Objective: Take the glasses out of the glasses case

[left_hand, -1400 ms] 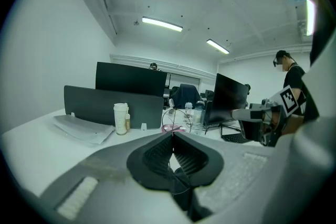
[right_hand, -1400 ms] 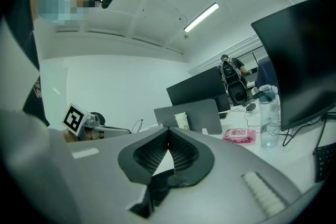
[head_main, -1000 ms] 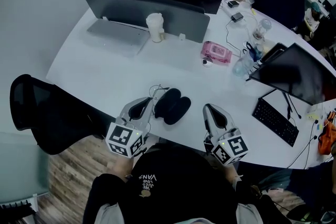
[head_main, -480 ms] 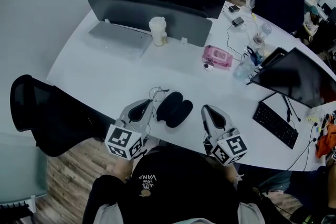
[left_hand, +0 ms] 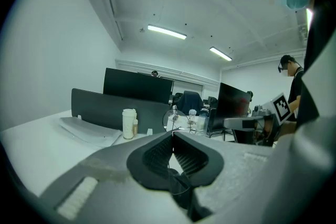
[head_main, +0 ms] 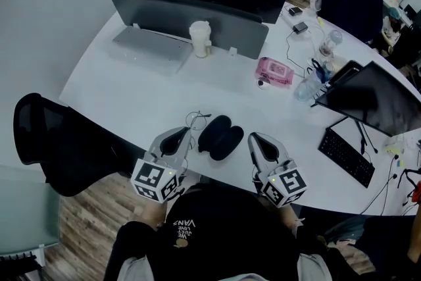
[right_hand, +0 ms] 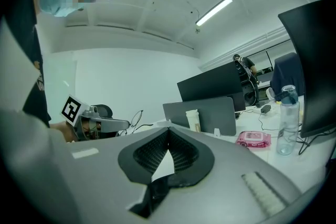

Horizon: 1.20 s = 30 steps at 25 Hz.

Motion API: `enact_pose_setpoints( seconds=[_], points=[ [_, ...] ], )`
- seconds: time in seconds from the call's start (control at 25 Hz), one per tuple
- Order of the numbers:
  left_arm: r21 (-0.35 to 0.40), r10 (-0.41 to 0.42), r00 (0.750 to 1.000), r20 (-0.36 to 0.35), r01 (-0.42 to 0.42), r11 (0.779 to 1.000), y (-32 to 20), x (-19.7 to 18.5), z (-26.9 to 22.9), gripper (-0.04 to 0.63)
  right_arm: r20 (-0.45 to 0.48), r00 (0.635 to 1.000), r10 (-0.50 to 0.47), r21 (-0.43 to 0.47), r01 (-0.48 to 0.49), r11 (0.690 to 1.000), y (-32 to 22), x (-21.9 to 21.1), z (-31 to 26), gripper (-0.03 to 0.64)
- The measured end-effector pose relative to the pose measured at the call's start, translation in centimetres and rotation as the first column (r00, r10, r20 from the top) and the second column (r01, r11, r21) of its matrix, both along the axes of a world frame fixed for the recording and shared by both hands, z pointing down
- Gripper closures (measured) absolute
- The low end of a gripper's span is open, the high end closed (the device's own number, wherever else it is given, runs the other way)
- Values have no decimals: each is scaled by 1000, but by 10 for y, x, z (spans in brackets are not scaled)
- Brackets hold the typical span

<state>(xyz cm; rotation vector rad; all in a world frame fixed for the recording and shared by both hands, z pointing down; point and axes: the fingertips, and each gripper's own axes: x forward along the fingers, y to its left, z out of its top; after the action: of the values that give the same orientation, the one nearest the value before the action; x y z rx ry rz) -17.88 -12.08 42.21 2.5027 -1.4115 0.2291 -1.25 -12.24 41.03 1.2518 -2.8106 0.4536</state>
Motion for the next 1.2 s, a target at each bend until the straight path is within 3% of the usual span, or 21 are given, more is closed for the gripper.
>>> enact_pose_setpoints(
  seconds=[1.2],
  points=[
    [-7,-4,1000,-8,4,1000,7,-4,5,586,-39,999,-3,14,4,1000,7,-7,6,617]
  ],
)
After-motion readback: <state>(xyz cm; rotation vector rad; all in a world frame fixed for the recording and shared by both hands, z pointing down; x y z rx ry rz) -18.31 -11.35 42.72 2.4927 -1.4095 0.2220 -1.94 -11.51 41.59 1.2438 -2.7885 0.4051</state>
